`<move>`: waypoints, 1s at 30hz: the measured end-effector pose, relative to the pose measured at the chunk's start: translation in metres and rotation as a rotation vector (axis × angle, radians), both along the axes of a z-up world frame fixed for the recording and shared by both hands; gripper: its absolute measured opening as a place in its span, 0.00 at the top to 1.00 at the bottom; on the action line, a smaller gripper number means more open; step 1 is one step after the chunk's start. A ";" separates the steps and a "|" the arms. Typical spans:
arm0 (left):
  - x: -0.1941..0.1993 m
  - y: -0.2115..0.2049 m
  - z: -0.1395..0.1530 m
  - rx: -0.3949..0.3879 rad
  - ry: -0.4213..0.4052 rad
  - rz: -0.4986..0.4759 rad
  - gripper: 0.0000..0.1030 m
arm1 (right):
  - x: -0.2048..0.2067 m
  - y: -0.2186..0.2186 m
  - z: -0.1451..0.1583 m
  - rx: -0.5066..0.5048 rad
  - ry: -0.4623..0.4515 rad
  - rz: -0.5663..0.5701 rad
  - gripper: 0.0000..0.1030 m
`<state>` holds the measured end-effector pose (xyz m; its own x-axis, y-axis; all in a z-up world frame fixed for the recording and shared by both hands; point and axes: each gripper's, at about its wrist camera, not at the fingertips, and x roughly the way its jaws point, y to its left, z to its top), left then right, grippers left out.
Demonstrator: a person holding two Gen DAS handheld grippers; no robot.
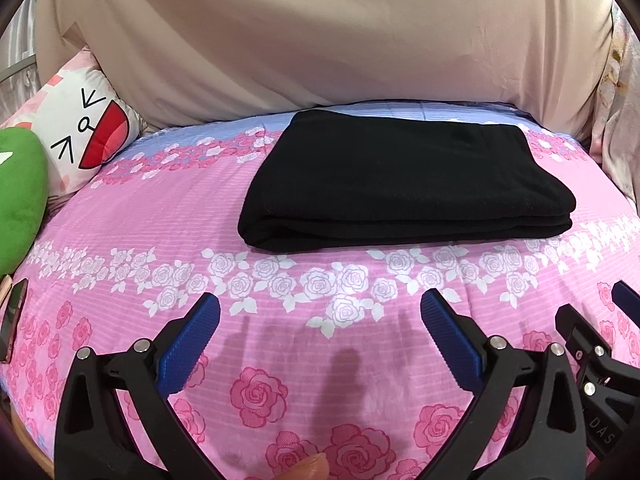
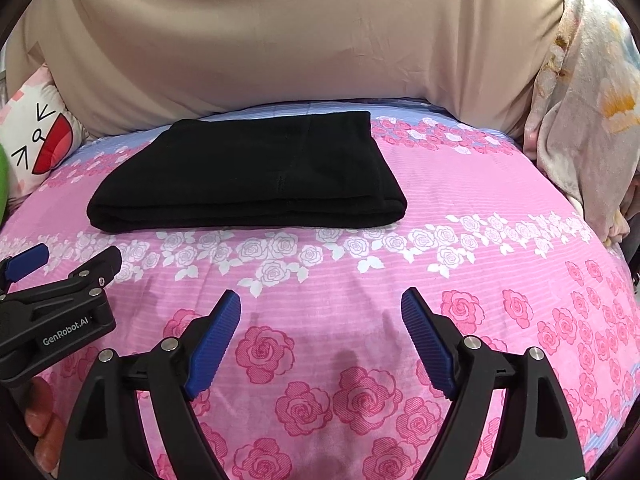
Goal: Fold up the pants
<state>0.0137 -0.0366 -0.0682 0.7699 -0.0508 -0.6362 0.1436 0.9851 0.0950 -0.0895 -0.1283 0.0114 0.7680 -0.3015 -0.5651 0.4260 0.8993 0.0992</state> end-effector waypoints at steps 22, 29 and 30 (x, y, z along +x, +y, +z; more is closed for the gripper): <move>0.001 0.002 -0.001 -0.010 0.003 0.003 0.05 | 0.001 0.002 -0.002 -0.005 0.013 -0.008 0.22; 0.000 0.002 -0.002 -0.005 0.002 0.008 0.05 | 0.001 0.000 -0.003 -0.005 0.015 -0.006 0.22; 0.000 0.002 -0.002 -0.006 0.002 0.006 0.05 | 0.001 0.000 -0.003 -0.004 0.014 -0.006 0.22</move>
<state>0.0136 -0.0349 -0.0700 0.7690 -0.0499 -0.6373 0.1376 0.9865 0.0889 -0.0882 -0.1280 0.0086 0.7579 -0.3084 -0.5750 0.4329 0.8970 0.0896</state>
